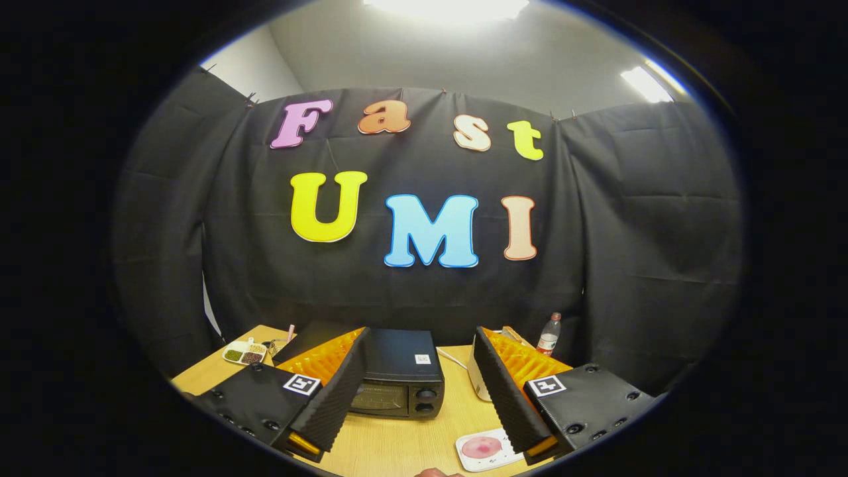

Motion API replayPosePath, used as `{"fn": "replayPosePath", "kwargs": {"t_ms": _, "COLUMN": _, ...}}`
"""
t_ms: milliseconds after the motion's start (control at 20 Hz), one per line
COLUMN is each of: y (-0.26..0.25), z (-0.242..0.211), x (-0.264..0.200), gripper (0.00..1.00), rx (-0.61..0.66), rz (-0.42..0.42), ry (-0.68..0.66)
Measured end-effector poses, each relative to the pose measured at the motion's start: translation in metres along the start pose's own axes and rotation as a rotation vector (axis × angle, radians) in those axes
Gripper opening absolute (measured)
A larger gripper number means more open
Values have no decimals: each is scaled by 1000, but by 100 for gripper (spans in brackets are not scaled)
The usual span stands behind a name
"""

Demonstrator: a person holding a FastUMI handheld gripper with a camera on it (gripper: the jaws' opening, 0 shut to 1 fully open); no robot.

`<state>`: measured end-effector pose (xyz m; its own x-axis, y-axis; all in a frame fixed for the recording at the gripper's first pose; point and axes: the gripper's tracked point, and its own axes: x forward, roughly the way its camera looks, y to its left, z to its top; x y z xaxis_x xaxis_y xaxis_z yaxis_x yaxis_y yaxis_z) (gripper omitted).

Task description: Open the toaster oven, put the food inside, and close the toaster oven door.

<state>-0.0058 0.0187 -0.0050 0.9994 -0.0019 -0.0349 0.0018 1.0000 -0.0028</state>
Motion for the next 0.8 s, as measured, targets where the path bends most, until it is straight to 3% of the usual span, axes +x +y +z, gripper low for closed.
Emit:
{"fn": "replayPosePath", "kwargs": {"t_ms": 550, "y": 52, "z": -33, "x": 49, "gripper": 98, "rx": -9, "rz": 58, "ry": 98}}
{"fn": "replayPosePath", "kwargs": {"t_ms": 800, "y": 74, "z": -81, "x": 79, "gripper": 98, "rx": 17, "rz": 75, "ry": 196}}
